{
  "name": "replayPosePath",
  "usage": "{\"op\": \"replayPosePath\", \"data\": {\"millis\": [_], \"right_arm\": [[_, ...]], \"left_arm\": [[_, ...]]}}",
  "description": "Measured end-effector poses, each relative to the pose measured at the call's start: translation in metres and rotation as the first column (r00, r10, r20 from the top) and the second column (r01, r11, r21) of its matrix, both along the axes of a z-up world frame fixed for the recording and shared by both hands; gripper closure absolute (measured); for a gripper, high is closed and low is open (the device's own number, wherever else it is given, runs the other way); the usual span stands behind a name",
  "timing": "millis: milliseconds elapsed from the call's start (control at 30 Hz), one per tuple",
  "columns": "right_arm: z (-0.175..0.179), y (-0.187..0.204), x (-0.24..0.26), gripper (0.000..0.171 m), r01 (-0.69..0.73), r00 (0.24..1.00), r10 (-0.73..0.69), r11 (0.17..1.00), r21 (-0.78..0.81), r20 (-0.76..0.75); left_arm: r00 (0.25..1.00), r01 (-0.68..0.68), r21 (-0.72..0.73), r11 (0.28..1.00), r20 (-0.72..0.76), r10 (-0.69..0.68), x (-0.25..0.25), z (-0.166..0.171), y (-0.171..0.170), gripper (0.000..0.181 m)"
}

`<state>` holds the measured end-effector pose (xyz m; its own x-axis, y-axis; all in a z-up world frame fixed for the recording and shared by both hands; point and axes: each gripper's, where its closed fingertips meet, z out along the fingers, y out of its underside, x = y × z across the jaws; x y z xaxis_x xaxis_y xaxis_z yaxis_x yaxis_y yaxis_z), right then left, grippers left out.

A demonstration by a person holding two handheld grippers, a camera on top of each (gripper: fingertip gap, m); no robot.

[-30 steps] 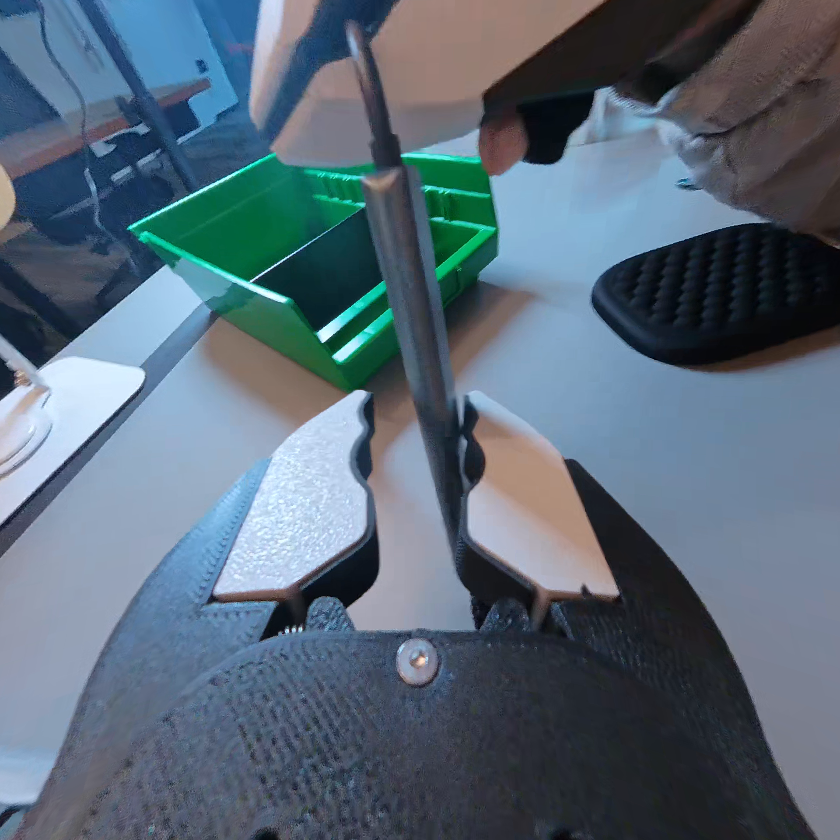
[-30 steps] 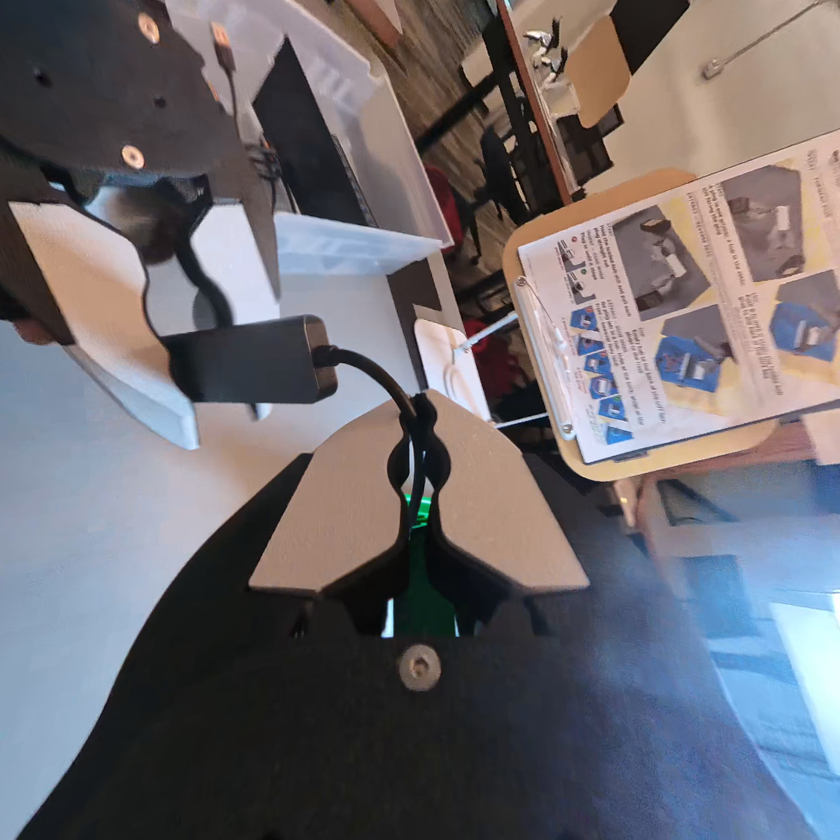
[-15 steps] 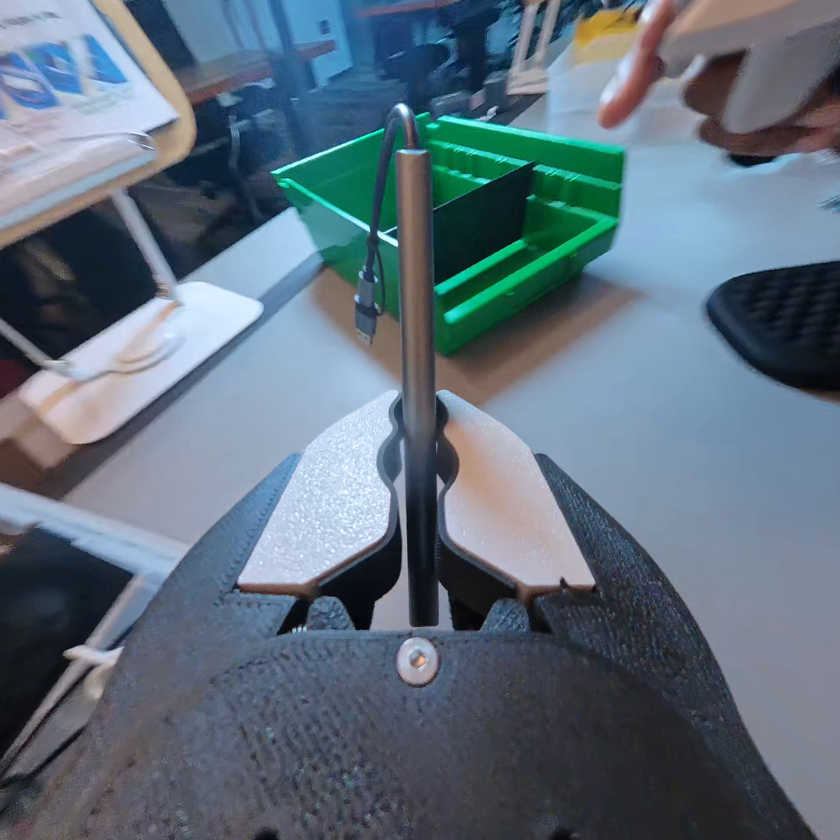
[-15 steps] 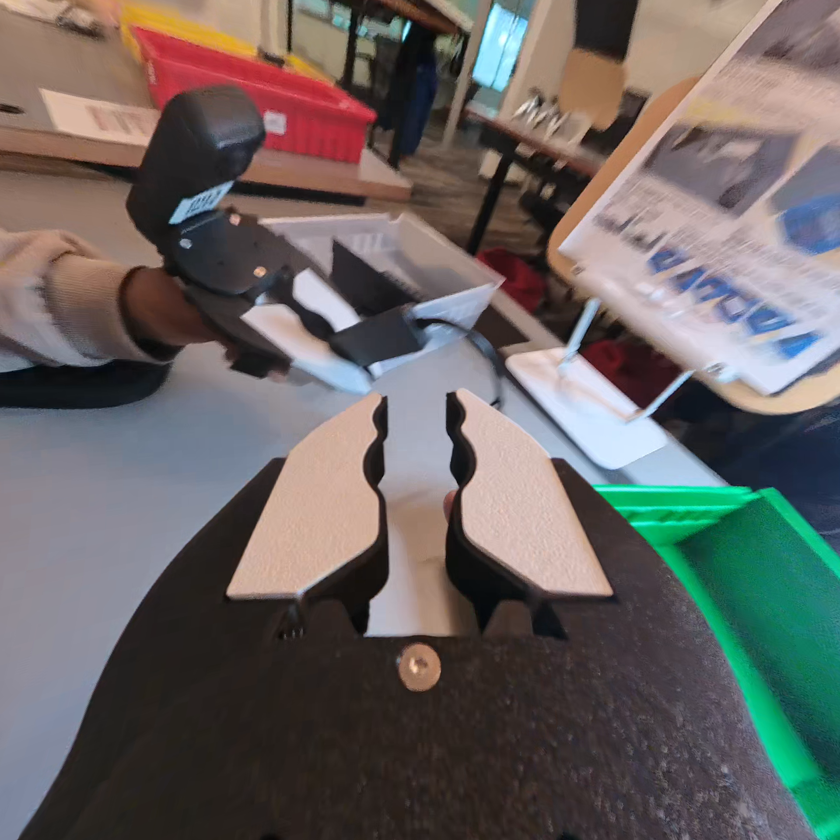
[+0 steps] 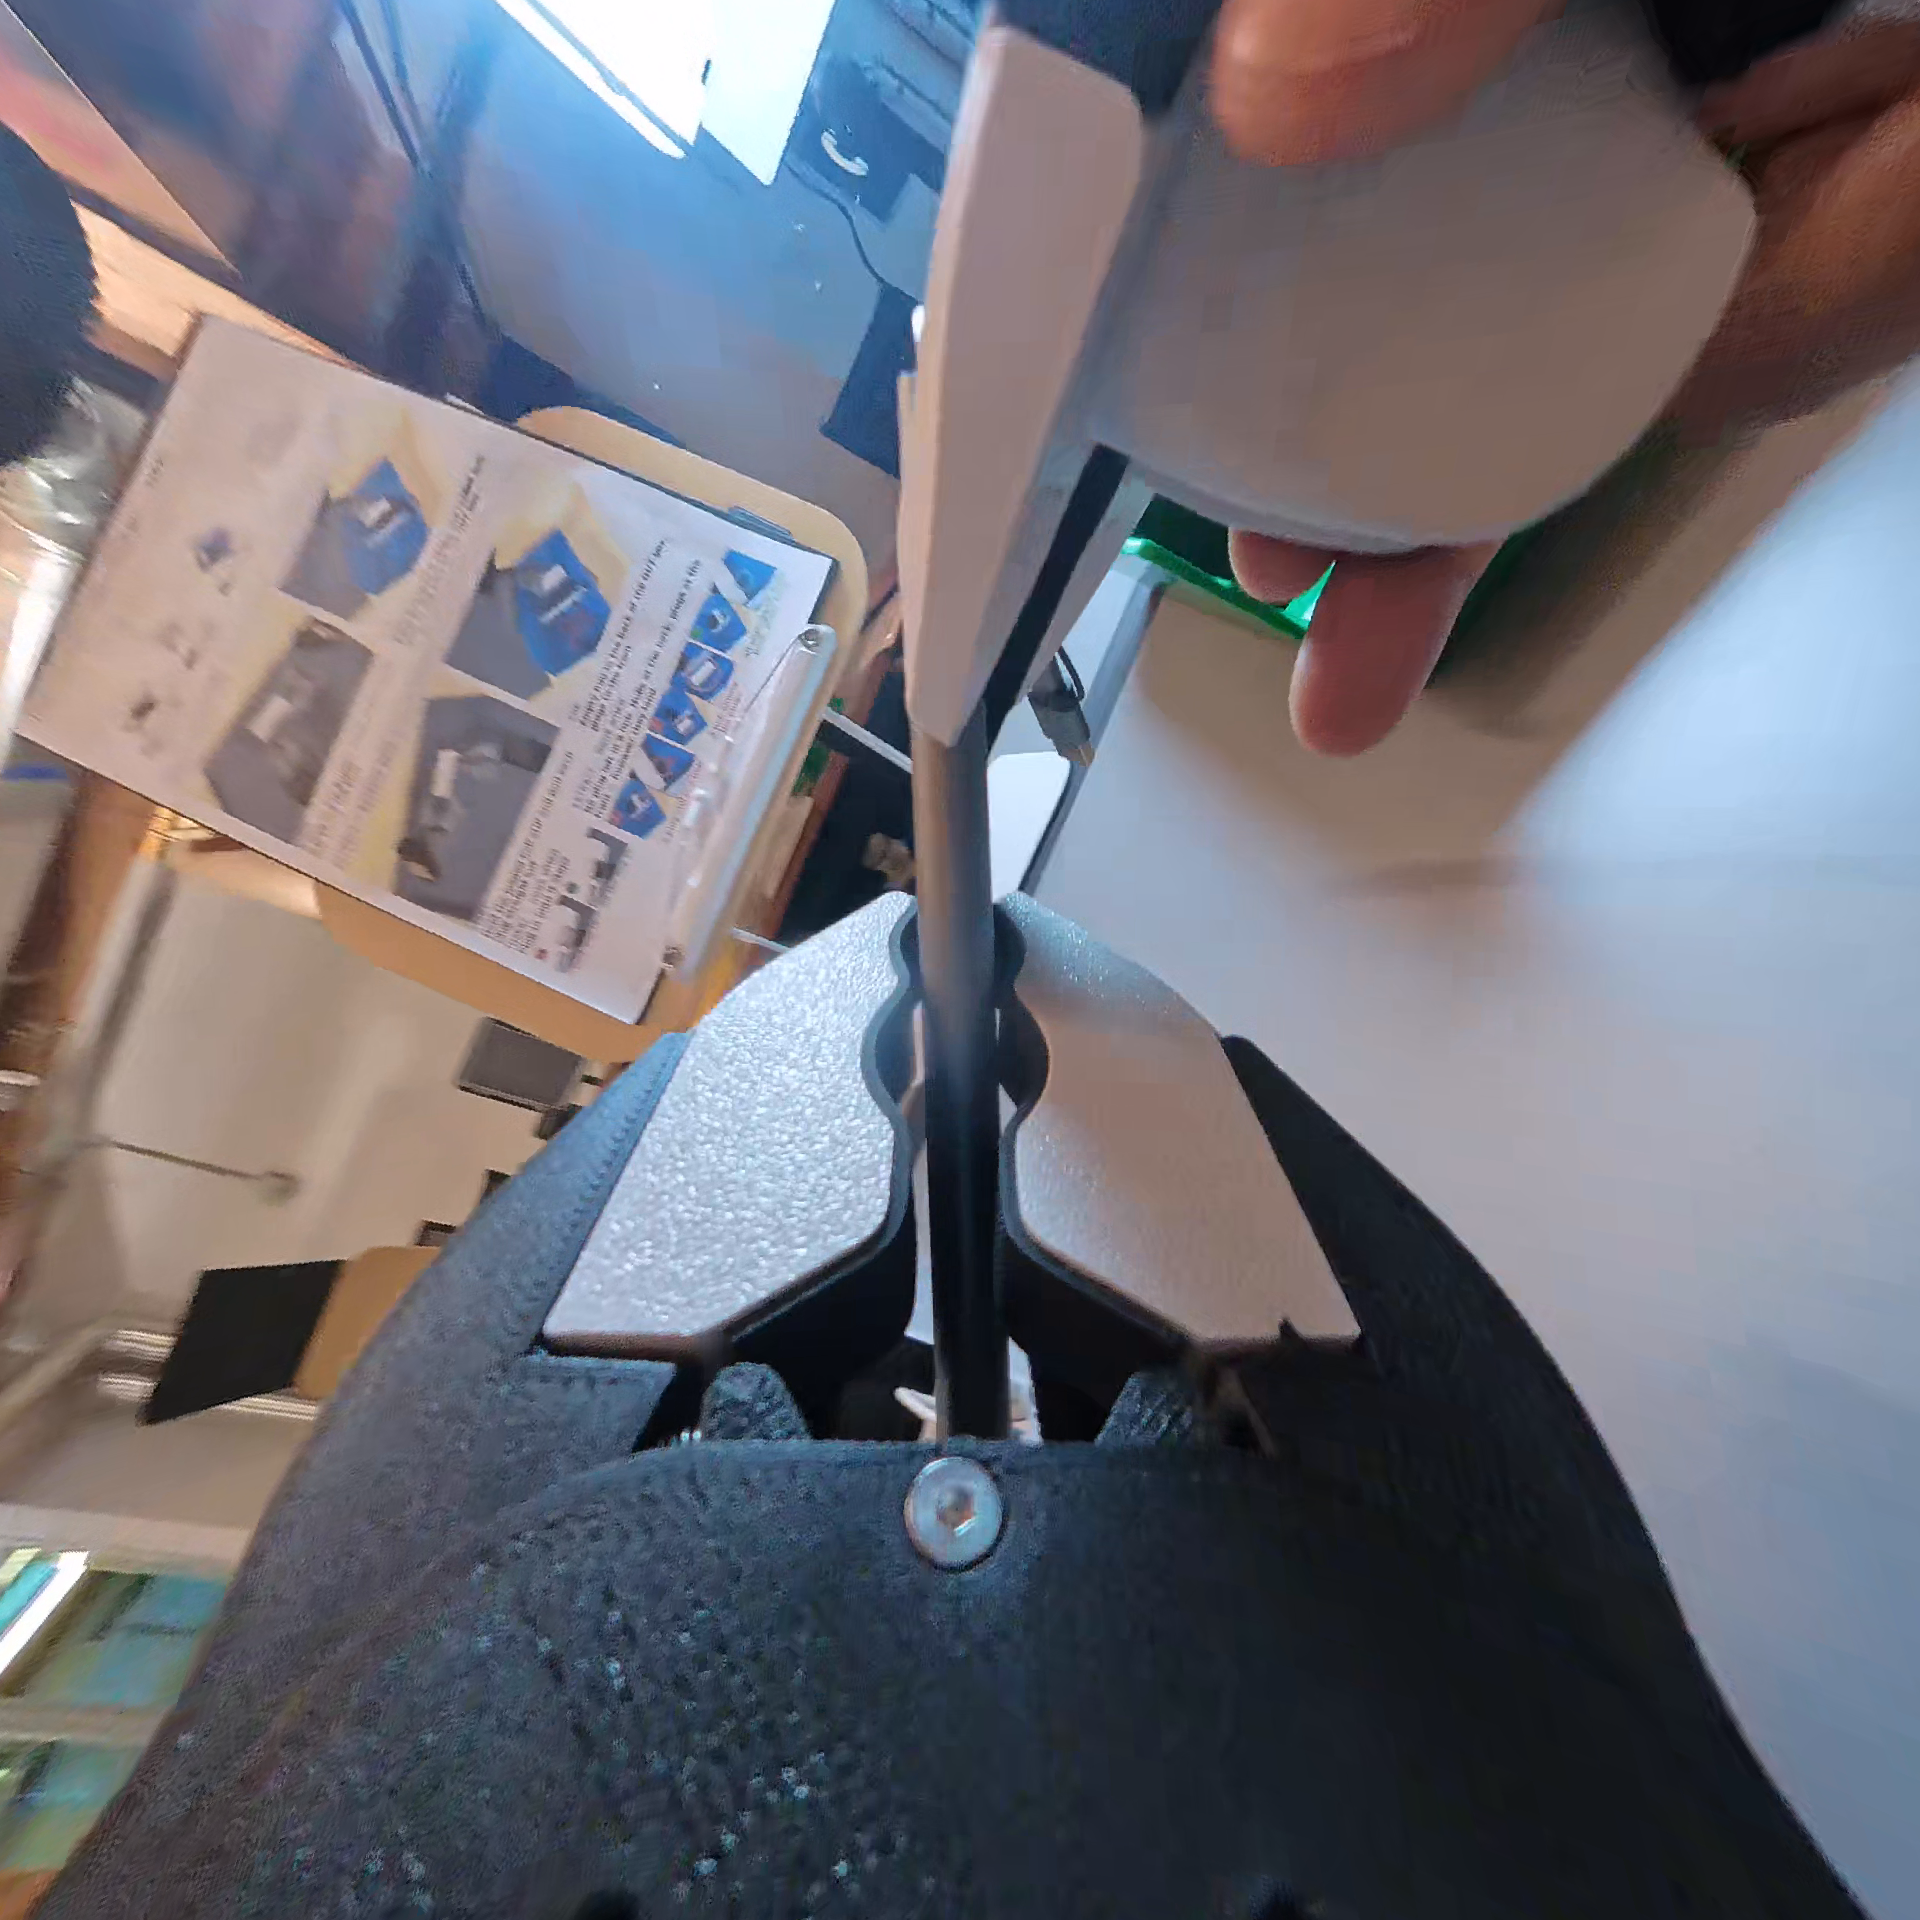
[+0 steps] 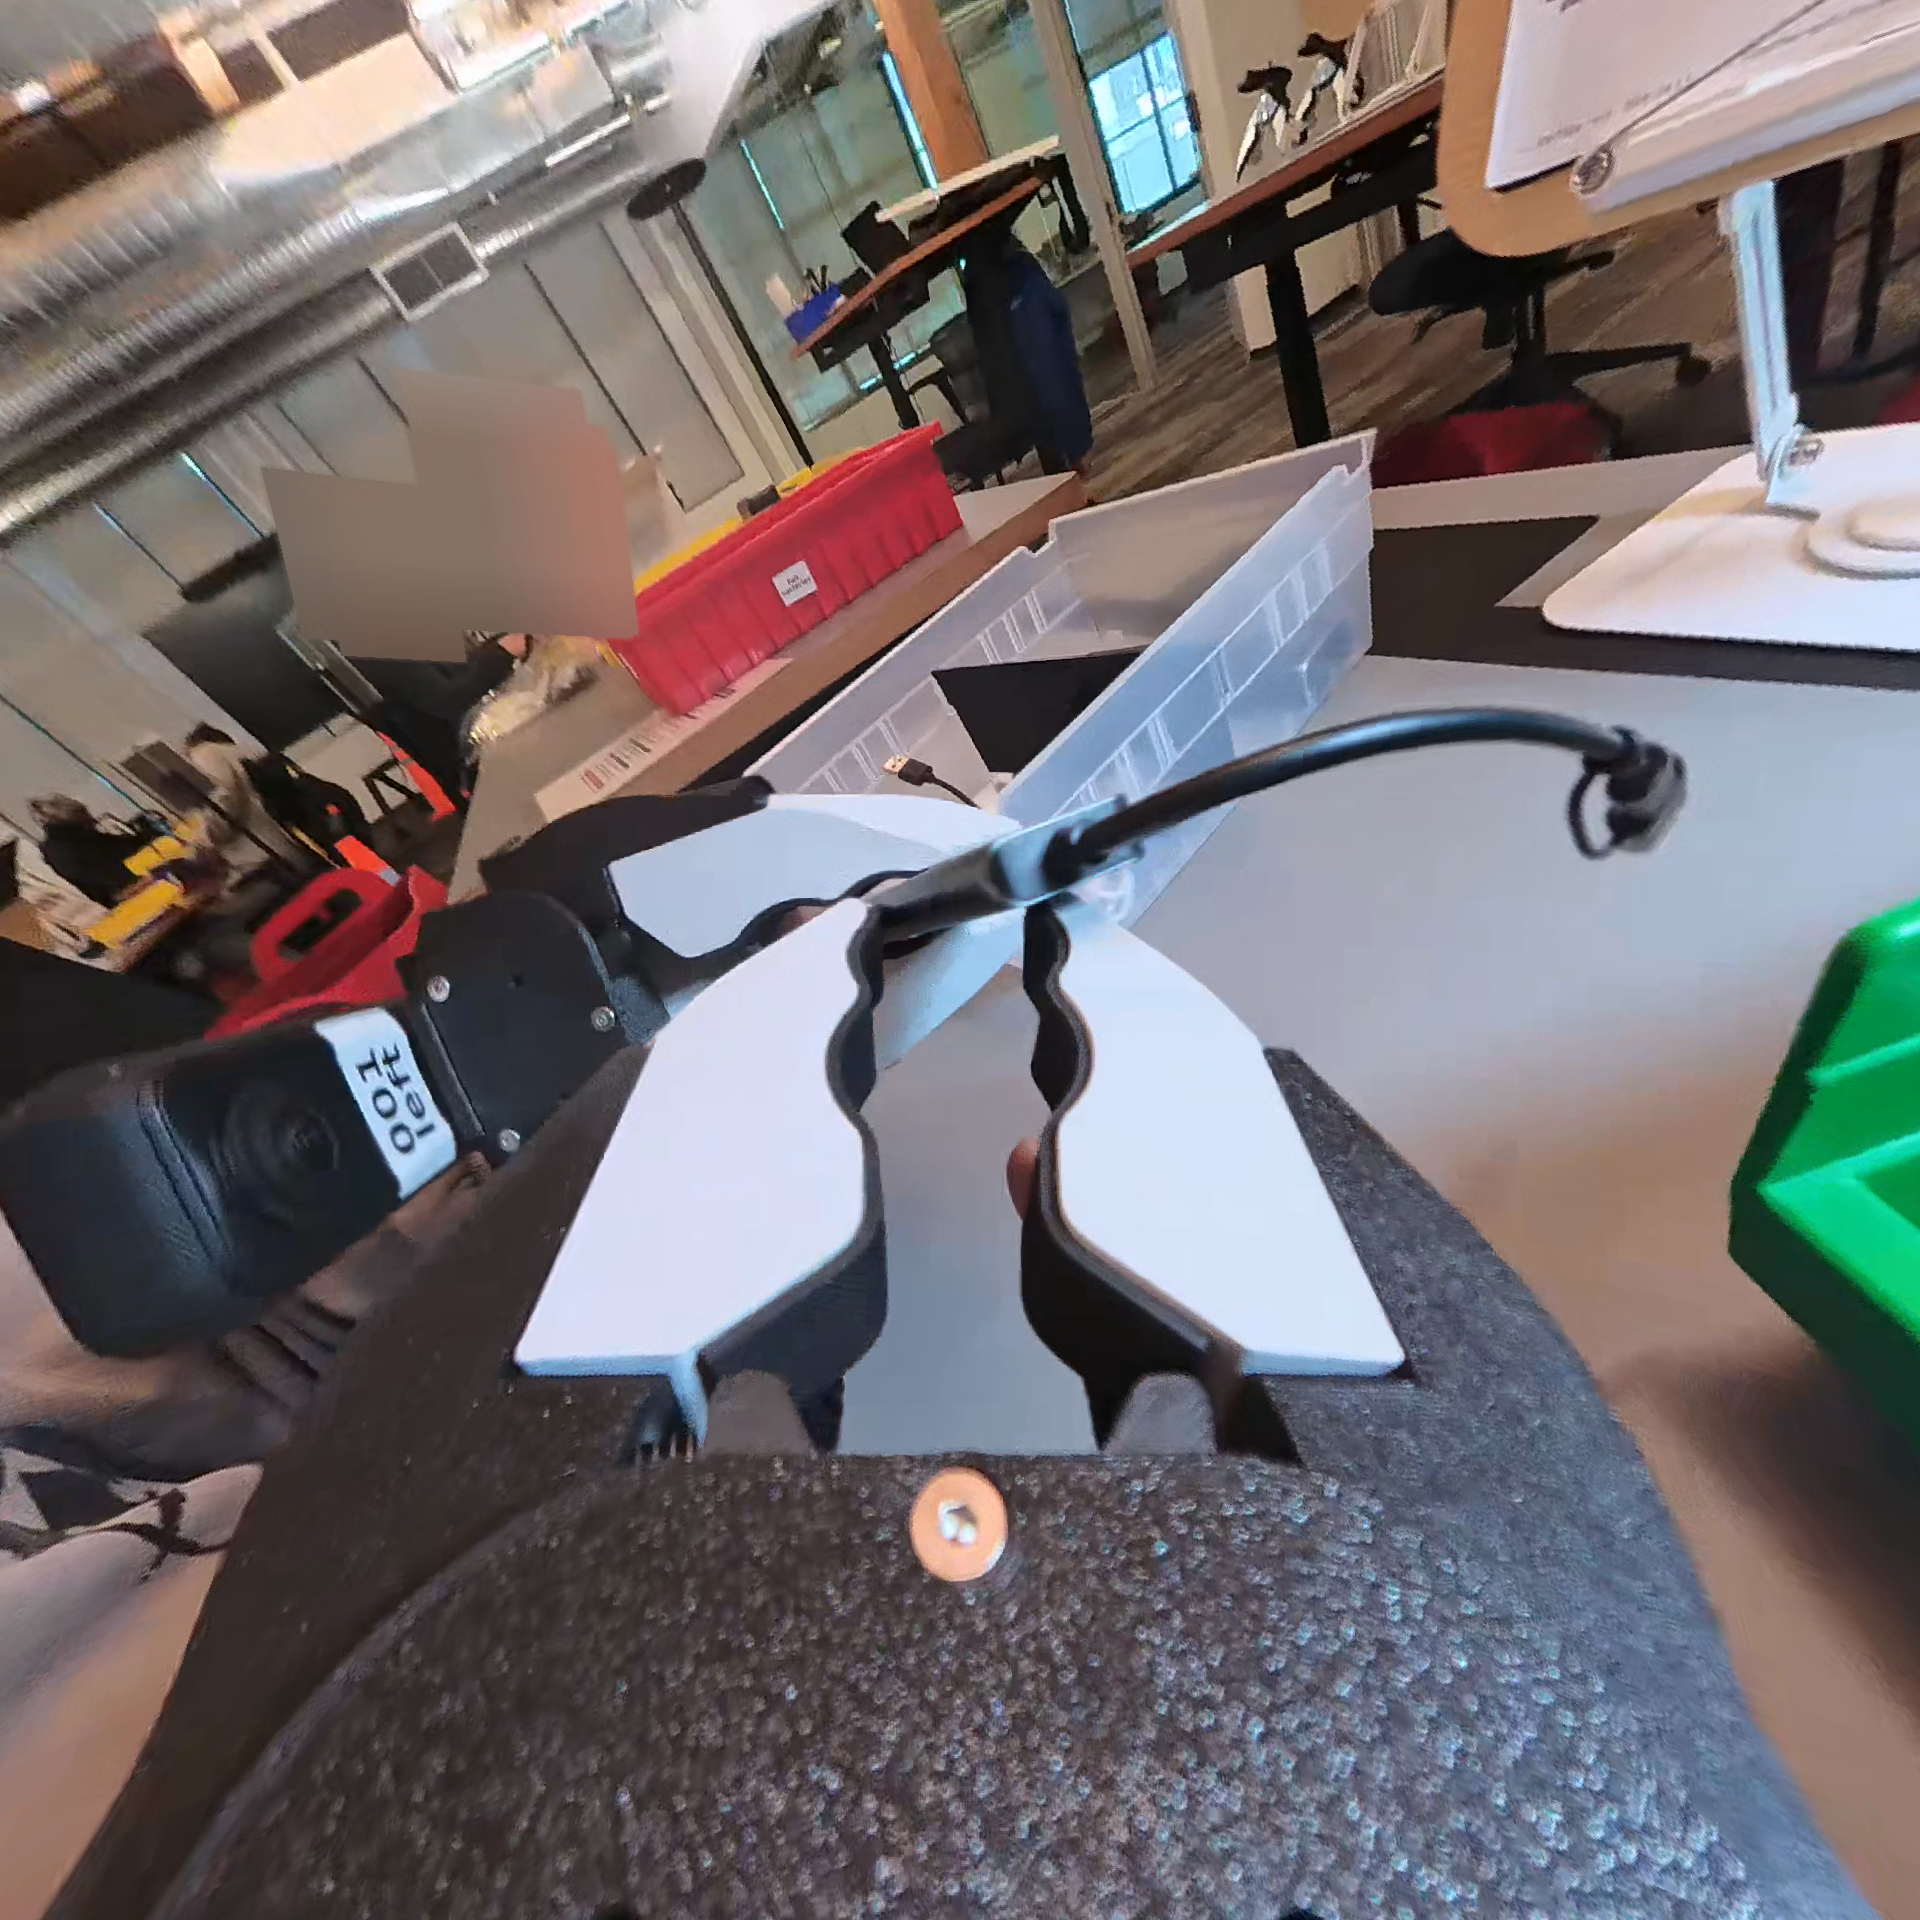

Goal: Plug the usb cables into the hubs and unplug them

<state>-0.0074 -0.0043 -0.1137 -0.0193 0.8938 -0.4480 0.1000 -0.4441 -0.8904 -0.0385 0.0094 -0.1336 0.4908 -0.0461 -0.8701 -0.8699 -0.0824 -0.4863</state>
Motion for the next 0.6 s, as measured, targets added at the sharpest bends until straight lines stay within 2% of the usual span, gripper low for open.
{"op": "replayPosePath", "data": {"millis": [67,167,267,300,367,433,500,533,567,600], "right_arm": [[-0.001,0.002,0.002,0.144,-0.016,1.0,0.016,0.998,-0.055,-0.008],[-0.004,-0.005,0.001,0.124,-0.082,0.997,0.082,0.979,-0.185,-0.006],[-0.01,0.002,0.002,0.134,-0.072,0.997,0.067,0.939,-0.337,-0.026],[-0.014,0.005,0.002,0.143,-0.074,0.997,0.069,0.927,-0.368,-0.026],[-0.019,0.005,0.003,0.146,-0.104,0.995,0.097,0.91,-0.401,-0.039],[-0.015,0.004,0.005,0.15,-0.15,0.988,0.125,0.902,-0.404,-0.087],[-0.01,0.008,0.008,0.16,-0.154,0.986,0.125,0.939,-0.308,-0.111],[-0.003,0.013,0.012,0.161,-0.152,0.982,0.119,0.96,-0.234,-0.15],[0.005,0.013,0.017,0.16,-0.194,0.967,0.162,0.969,-0.154,-0.197],[0.015,0.015,0.024,0.16,-0.208,0.951,0.187,0.976,-0.063,-0.247]], "left_arm": [[0.997,-0.012,0.023,1.0,-0.071,0.014,-0.001,0.001,0.0,0.17],[0.979,-0.033,0.051,0.998,-0.198,0.042,-0.001,0.0,-0.001,0.171],[0.962,-0.013,0.065,0.998,-0.273,0.03,0.006,-0.001,-0.001,0.171],[0.954,0.01,0.07,0.998,-0.3,0.012,0.011,-0.002,-0.002,0.171],[0.948,0.023,0.061,0.998,-0.319,-0.002,0.013,-0.006,-0.002,0.17],[0.976,0.108,0.011,0.994,-0.192,-0.104,0.019,-0.011,-0.004,0.164],[0.968,0.244,-0.082,0.966,0.076,-0.238,0.027,-0.017,-0.008,0.148],[0.924,0.326,-0.115,0.938,0.249,-0.291,0.031,-0.018,-0.012,0.14],[0.839,0.42,-0.124,0.899,0.43,-0.333,0.036,-0.015,-0.018,0.13],[0.729,0.503,-0.113,0.857,0.588,-0.35,0.039,-0.009,-0.023,0.129]]}}
